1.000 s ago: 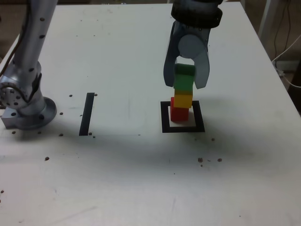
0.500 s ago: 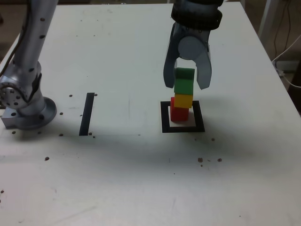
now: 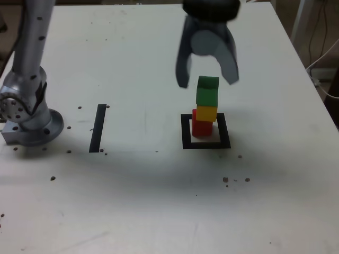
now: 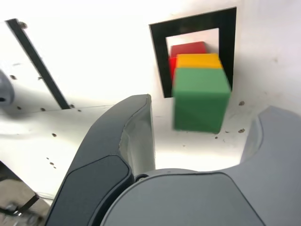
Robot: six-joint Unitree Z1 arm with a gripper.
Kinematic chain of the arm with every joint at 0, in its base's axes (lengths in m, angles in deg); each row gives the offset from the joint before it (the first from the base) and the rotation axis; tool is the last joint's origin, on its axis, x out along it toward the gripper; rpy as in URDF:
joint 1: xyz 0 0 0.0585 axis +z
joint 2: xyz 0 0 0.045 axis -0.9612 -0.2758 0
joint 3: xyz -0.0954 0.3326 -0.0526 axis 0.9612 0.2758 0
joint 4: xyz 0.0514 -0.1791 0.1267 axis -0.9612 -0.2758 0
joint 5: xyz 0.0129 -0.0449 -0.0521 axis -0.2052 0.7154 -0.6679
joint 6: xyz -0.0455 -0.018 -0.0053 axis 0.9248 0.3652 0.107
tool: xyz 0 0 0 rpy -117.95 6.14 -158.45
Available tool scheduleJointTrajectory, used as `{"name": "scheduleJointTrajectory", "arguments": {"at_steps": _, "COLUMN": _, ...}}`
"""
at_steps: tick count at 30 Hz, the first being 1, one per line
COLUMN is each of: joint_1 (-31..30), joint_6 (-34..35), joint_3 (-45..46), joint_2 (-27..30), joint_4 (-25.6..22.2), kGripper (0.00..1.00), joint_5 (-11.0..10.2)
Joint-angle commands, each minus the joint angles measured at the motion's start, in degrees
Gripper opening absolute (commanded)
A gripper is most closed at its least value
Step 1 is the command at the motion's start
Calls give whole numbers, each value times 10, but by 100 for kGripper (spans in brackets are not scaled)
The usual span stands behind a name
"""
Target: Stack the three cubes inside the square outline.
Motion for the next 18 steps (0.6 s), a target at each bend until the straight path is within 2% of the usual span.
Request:
{"name": "scheduleJointTrajectory", "arguments": {"at_steps": 1, "joint_1": -1, "joint_6": 7, "joint_3": 14, "joint_2": 24, "joint_4": -13, "kGripper": 99, "joint_5": -6}}
{"name": "scheduleJointTrajectory", "arguments": {"at_steps": 10, "joint_1": -1, "joint_6": 43, "joint_3": 145, "joint_2": 136, "joint_4": 2, "kGripper": 100, "joint_5": -30}}
{"name": "scheduleJointTrajectory", "arguments": {"at_steps": 18, "joint_1": -1, "joint_6": 56, "joint_3": 301, "joint_2": 201, "joint_4": 81, "kGripper": 100, "joint_5": -32}}
